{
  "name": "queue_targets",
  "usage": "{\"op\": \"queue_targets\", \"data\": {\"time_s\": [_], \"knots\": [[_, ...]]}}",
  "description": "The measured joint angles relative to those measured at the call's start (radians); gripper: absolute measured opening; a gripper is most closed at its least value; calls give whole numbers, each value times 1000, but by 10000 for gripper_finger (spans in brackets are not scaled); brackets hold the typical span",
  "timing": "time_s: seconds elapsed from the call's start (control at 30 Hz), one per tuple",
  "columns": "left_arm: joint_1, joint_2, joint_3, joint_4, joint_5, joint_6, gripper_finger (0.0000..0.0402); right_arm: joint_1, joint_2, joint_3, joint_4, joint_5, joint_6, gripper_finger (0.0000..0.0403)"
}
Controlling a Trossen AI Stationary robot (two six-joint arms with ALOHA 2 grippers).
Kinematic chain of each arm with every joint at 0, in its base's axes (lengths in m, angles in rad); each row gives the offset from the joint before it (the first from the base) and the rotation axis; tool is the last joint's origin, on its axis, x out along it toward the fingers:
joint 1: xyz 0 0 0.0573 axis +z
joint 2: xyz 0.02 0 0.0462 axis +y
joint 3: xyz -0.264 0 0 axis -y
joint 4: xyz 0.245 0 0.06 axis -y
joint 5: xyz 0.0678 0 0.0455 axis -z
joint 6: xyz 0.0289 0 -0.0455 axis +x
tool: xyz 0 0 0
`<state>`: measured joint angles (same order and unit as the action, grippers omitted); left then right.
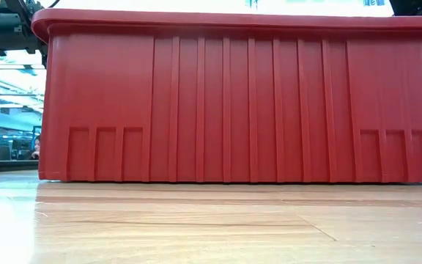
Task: Pick and place slides into bin
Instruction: Return to Home Position
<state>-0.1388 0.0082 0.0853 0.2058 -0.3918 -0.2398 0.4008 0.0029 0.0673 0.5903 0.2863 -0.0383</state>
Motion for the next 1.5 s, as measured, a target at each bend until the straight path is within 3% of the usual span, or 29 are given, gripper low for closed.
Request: {"op": "queue_targets", "data": {"time_s": [0.47,0.87,1.33,1.5], "knots": [[0,0,0,0,0,0,1,0,0,0,0,0,0,0],[0,0,0,0,0,0,28,0,0,0,0,0,0,0],[0,0,0,0,0,0,1,0,0,0,0,0,0,0],[0,0,0,0,0,0,13,0,0,0,0,0,0,0]]}}
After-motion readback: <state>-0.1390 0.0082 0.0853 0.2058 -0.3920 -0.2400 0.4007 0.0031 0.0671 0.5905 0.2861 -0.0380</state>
